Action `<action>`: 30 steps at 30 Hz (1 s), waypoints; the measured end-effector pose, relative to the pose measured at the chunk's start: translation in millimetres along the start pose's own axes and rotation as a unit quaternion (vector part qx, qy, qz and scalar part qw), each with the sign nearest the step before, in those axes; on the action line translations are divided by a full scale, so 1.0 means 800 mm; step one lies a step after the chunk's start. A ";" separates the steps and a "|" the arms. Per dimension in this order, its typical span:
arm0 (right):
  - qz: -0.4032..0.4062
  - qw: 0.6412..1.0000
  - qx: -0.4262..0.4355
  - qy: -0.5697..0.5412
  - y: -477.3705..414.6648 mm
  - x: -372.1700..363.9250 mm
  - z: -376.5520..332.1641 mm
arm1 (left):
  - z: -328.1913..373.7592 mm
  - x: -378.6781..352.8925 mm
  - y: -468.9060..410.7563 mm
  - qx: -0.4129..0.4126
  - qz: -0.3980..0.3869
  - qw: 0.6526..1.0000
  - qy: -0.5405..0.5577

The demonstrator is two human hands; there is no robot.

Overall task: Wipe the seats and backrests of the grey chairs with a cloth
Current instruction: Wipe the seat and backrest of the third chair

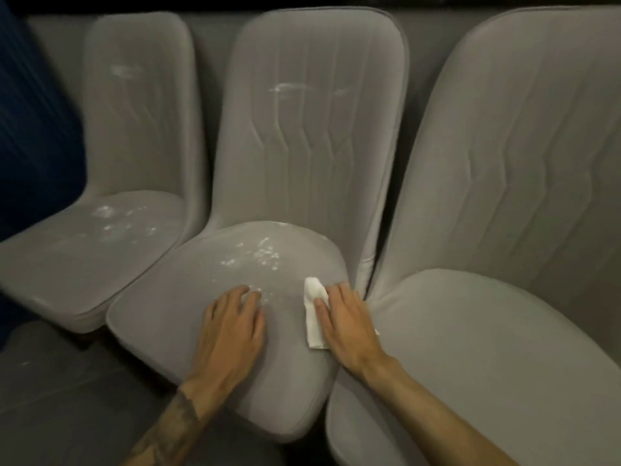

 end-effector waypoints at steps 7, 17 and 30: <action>-0.044 0.991 0.034 0.121 -0.026 -0.066 -0.029 | -0.105 -0.010 0.018 0.067 0.029 0.997 0.037; -0.077 0.986 0.031 0.147 -0.057 -0.096 -0.054 | -0.129 -0.021 0.002 -0.010 -0.014 0.996 0.089; -0.078 0.985 -0.062 0.142 -0.157 -0.095 -0.007 | -0.195 -0.001 -0.186 -0.094 -0.056 0.993 0.049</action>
Point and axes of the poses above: each hand's wrist, its own y-axis away from the middle knuckle, its own x-axis out of the back of the hand, z = x × y, the point moved 10 cm from there along -y, towards the middle knuckle, and after that the axes turned 12 degrees about -z, right-handed, at the moved point
